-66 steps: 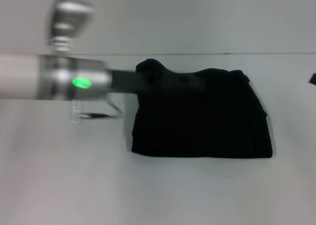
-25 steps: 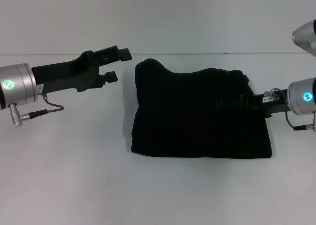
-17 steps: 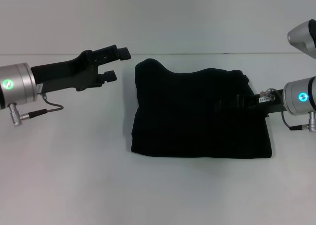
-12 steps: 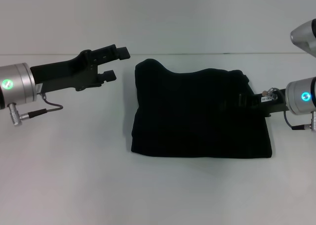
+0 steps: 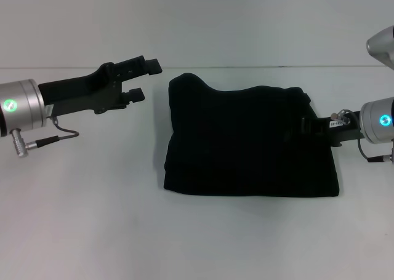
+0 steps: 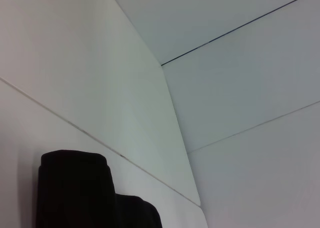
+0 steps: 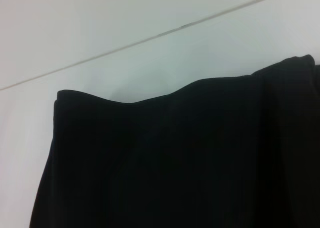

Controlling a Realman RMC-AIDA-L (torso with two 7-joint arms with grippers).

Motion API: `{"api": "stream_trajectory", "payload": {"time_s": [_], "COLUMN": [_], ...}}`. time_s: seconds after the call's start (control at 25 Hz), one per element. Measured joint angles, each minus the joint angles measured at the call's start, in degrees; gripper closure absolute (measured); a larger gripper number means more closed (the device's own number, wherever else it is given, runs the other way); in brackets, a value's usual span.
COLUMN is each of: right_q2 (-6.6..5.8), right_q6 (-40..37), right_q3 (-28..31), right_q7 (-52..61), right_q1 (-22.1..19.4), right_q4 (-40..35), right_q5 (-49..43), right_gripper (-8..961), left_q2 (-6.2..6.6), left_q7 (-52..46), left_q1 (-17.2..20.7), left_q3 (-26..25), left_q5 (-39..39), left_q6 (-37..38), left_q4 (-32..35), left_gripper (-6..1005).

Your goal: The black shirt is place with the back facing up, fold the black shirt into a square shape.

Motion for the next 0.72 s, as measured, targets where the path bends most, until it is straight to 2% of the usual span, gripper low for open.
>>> {"api": "stream_trajectory", "payload": {"time_s": [0.16,0.36,0.6,0.72], "right_q2": [-0.02,-0.09,-0.21,-0.21], "right_q6": [-0.05,-0.33,0.36,0.43], "right_q3": [0.01,-0.09,-0.18,-0.2], "right_q7": [0.02,0.04,0.07,0.07], "right_q1": [0.0,-0.09,-0.87,-1.26], "right_q4": [0.08,0.06,0.09,0.1], "right_q5": [-0.03,-0.06,-0.1,-0.15], "right_gripper": [872,799,569,546], "left_q2": [0.0,-0.04,-0.15,-0.17], "left_q7": [0.0,0.0,0.0,0.0], "left_q1": [0.09,0.22,0.32,0.32], "left_q3": [-0.01,-0.01,-0.01,-0.01], "left_q5": [0.0,0.0,-0.05,-0.5], "left_q6": [0.0,0.01,0.04,0.03], "left_q4": [0.0,0.0,0.0,0.0], "left_gripper": [50,49,49,49]}}
